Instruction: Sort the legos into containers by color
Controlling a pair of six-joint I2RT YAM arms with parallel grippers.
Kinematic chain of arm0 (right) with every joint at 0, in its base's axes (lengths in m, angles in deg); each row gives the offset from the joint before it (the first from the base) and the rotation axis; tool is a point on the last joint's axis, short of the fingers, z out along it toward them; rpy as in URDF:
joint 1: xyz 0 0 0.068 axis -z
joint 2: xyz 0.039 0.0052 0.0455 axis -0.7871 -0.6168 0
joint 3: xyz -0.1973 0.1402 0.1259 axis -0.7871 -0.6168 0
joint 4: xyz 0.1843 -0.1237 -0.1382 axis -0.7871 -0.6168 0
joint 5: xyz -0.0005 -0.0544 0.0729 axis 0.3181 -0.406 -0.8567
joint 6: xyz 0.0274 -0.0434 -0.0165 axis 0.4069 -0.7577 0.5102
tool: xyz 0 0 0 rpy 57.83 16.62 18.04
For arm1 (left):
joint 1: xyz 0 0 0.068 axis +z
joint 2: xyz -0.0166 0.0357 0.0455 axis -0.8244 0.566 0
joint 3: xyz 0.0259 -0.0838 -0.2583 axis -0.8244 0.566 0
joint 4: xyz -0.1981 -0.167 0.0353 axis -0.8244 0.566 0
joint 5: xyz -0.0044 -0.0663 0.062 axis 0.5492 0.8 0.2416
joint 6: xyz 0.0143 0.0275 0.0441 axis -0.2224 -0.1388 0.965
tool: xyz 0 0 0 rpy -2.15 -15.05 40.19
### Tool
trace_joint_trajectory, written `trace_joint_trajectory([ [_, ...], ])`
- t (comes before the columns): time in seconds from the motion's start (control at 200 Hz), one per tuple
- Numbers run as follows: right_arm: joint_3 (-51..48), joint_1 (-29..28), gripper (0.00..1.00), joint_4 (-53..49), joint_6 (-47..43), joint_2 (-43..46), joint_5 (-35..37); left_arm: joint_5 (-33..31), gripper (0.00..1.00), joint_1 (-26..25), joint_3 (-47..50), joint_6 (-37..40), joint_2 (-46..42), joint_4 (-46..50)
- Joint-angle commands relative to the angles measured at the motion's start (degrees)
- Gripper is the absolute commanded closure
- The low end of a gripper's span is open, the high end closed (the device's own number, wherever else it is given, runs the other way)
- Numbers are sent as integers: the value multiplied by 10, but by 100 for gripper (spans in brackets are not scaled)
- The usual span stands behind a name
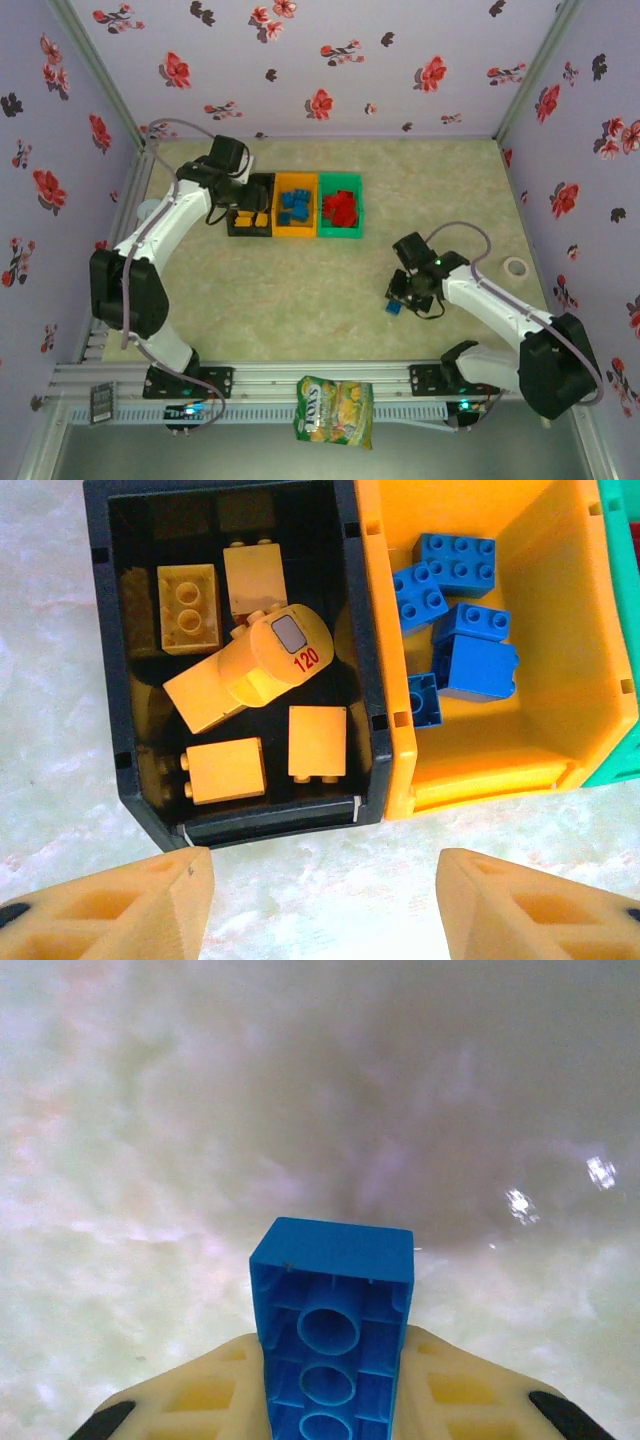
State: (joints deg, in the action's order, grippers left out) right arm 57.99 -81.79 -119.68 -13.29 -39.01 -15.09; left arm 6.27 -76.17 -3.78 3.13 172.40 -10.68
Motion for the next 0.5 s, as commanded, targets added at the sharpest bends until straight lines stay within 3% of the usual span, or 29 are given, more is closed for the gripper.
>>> trace_joint_trajectory([
  [0.0, 65, 3, 78, -18, -49, -22, 33, 6, 39, -4, 10, -11, -34, 0],
  [0.495, 439, -15, 80, 52, -178, -311, 41, -3, 40, -5, 95, -56, -141, -2],
])
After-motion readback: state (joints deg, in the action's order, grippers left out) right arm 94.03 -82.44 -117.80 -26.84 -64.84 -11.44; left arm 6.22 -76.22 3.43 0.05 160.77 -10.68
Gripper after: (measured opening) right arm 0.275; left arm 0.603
